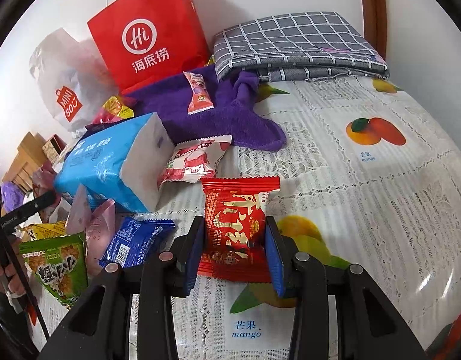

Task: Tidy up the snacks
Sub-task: 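Grasp the red candy packet with the right tool while the left tool grasps the panda-print bag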

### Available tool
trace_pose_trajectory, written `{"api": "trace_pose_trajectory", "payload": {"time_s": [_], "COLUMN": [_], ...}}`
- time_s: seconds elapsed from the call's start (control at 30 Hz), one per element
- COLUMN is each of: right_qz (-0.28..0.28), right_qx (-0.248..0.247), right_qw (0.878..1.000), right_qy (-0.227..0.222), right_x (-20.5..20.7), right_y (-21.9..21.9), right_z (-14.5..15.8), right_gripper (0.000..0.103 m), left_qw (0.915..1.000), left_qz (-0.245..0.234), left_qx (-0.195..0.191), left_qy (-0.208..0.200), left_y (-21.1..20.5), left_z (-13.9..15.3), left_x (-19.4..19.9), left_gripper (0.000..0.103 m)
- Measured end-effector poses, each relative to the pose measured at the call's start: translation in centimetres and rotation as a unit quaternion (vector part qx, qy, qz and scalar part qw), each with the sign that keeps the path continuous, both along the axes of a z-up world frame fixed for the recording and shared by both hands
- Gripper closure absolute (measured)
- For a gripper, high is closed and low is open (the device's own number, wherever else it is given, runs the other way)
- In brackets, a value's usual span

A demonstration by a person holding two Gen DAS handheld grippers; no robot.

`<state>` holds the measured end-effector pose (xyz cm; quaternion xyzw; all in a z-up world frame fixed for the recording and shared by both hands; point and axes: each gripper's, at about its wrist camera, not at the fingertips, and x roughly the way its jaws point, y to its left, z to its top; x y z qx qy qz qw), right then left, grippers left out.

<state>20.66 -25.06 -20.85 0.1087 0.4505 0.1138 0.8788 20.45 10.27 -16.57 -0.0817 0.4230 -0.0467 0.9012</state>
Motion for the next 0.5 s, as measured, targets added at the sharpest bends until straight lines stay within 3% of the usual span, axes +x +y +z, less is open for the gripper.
{"api": "trace_pose_trajectory", "payload": {"time_s": [0.2,0.4,0.5], "right_qz": [-0.017,0.006,0.009], "right_qx": [0.08,0.015,0.006], "right_qw": [0.997,1.0,1.0], "right_qy": [0.001,-0.006,-0.008], "right_x": [-0.2,-0.3,-0.4], "right_y": [-2.0,0.3,0.4], "right_z": [-0.5,-0.2,-0.2], "right_gripper": [0.064,0.064,0.064], "left_qw": [0.9999,0.9993,0.9992], "left_qz": [0.012,0.018,0.023], "left_qx": [-0.002,-0.03,-0.027], "left_qy": [0.0,0.016,0.018], "left_y": [0.4,1.2,1.2], "left_z": [-0.2,-1.1,-1.4], "left_x": [0.1,0.5,0.6], "left_gripper": [0.033,0.033,0.033]}}
